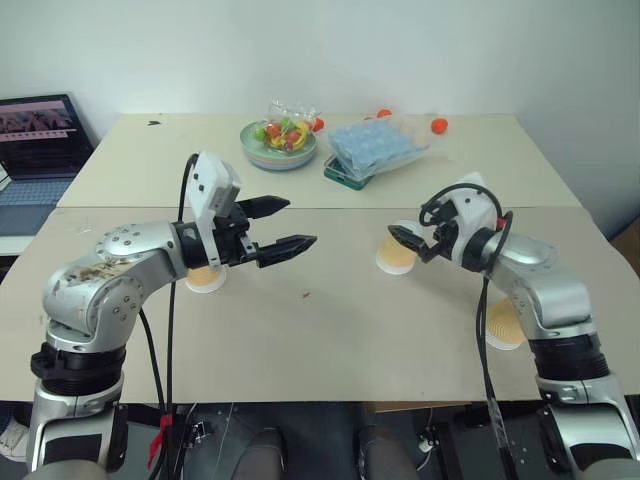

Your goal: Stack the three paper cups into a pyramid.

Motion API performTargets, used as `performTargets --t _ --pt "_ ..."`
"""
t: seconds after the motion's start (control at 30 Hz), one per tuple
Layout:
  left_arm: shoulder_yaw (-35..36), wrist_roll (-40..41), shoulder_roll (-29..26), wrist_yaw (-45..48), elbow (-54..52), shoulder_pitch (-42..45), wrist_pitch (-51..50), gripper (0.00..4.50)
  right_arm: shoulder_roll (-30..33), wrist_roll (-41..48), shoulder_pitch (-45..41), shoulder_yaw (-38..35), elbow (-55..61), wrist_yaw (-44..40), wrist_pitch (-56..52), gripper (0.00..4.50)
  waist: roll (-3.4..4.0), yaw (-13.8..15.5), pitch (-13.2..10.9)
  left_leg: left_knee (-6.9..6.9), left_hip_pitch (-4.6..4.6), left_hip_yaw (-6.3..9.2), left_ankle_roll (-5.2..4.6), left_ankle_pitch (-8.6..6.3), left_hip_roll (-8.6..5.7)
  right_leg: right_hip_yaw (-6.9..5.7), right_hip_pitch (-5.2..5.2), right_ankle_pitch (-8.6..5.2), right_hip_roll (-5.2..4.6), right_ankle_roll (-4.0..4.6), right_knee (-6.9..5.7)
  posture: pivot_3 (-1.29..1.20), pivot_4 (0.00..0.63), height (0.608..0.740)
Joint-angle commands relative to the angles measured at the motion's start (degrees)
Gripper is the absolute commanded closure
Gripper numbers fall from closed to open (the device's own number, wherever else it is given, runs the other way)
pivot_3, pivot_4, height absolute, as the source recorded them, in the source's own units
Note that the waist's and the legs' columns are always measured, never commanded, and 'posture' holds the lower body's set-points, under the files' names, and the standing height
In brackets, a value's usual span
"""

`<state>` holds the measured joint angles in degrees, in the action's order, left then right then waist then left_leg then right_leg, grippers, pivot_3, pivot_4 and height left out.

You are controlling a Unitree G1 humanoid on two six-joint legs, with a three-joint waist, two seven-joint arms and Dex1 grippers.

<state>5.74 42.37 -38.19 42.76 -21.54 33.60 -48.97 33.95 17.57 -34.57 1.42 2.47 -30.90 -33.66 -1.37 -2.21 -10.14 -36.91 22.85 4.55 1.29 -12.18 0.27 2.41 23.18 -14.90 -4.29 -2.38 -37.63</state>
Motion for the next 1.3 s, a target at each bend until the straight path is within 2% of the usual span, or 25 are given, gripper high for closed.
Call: performTargets --t 0.03,0.4,0.7,0.8,0.9,1.17,1.23,1.3 --pt "1.6 1.6 0.2 -0.4 -1.7 0.7 0.3 0.03 -0.5 -1.0 -0.6 -1.1 0.0 -0.6 2.9 0.00 0.00 -0.1 0.0 0.00 0.01 0.00 0.00 0.00 0.00 0.00 0.01 0.00 -0.01 0.00 0.00 0.00 0.150 0.740" --pt "0.8 1.3 0.0 -0.5 -1.2 1.4 0.4 0.03 -2.6 -3.6 0.1 -1.0 -7.4 -2.7 7.0 0.00 0.00 -0.3 0.0 0.00 0.00 0.00 0.00 0.00 0.00 0.01 0.01 0.00 -0.01 0.00 -0.02 0.00 0.150 0.740" --pt "0.5 0.9 0.2 -0.7 -1.1 1.6 0.7 0.03 -4.1 -4.2 0.3 -1.2 -8.6 -3.4 7.8 0.00 0.00 -0.2 0.0 0.00 -0.01 0.00 0.00 0.00 -0.01 0.01 0.01 0.00 -0.01 0.00 -0.02 0.00 0.150 0.740" --pt "0.4 1.0 0.3 -0.8 -1.0 1.7 0.7 0.00 -4.4 -3.6 0.1 -1.9 -8.2 -3.3 7.5 0.72 0.00 -0.2 0.0 0.00 -0.01 0.00 0.00 0.00 -0.01 0.01 0.01 0.00 -0.01 0.00 -0.03 0.00 0.150 0.740" --pt "0.8 1.8 -0.7 0.1 -1.0 1.5 -0.1 0.00 -4.2 -3.6 -0.1 -2.1 -7.3 -3.1 7.0 1.69 0.00 -0.2 0.0 0.00 -0.01 0.00 0.00 0.00 -0.01 0.01 0.01 0.00 -0.01 0.00 -0.03 0.00 0.150 0.740" --pt "4.9 0.6 -10.6 7.6 5.1 1.9 1.1 0.00 -4.0 -1.9 -1.4 -2.3 -2.5 -3.7 3.2 1.71 0.03 -0.5 0.0 0.01 -0.02 -0.01 0.00 0.00 0.00 0.03 0.07 0.00 0.03 0.00 -0.08 0.00 0.150 0.740" --pt "4.9 0.7 -11.7 8.6 5.6 1.9 1.4 0.00 -4.0 -1.7 -1.5 -2.4 -1.8 -3.8 2.4 1.71 0.04 -0.4 0.0 0.01 -0.01 -0.01 0.00 0.00 0.00 0.03 0.07 0.00 0.02 0.00 -0.07 0.00 0.150 0.740" --pt "5.8 -0.8 -16.2 12.7 7.4 0.7 2.9 0.00 -4.2 1.4 -2.3 -1.0 4.1 -5.3 -3.0 1.71 0.05 -0.3 0.0 0.01 -0.01 -0.01 0.00 0.00 0.00 0.02 0.06 0.00 0.01 0.00 -0.04 0.00 0.150 0.740"
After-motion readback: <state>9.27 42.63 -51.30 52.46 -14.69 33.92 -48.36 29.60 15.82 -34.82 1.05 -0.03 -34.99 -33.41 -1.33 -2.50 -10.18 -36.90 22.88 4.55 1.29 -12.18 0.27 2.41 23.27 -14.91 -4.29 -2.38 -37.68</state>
